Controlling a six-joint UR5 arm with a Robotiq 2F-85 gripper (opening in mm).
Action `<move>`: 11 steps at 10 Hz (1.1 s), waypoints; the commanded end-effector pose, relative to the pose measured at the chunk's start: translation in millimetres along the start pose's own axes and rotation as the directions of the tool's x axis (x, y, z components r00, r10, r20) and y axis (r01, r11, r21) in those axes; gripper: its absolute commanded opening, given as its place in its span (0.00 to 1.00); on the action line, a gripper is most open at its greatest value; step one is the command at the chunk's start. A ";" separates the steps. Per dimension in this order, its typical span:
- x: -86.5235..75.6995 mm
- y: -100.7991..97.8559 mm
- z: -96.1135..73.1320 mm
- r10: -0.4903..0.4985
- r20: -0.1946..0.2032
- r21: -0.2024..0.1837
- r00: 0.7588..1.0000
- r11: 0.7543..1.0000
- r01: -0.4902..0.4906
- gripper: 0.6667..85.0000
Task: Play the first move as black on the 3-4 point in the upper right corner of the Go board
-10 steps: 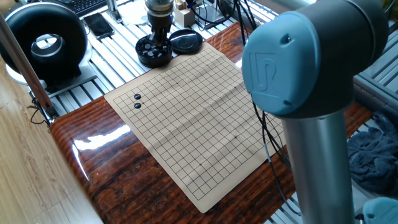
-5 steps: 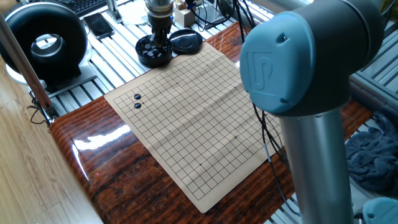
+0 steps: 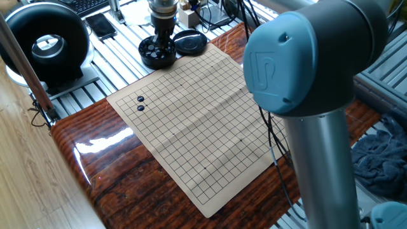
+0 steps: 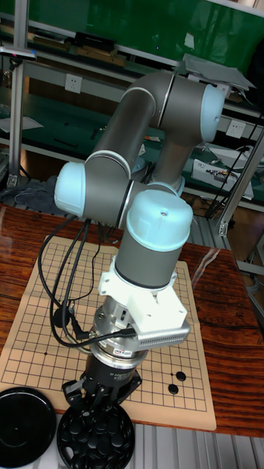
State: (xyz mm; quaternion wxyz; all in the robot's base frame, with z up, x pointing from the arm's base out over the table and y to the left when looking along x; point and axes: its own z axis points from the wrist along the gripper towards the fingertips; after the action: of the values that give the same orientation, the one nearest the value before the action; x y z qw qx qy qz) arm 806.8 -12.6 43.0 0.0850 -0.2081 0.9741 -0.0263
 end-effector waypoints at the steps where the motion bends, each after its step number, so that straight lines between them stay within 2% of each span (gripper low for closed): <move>1: -2.1 2.1 2.9 0.004 0.007 -0.032 1.000 0.999 -0.004 0.26; 4: -0.4 0.2 7.2 -0.009 0.001 -0.052 1.000 0.999 0.009 0.26; 6: 4.3 -7.2 7.8 -0.022 -0.017 -0.024 1.000 0.999 0.022 0.26; 11: 1.3 3.9 0.6 0.003 0.000 -0.090 1.000 0.996 -0.003 0.26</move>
State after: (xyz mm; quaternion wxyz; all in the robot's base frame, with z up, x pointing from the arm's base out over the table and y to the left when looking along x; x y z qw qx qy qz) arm 805.9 -14.2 37.1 0.0752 -0.2161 0.9735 -0.0026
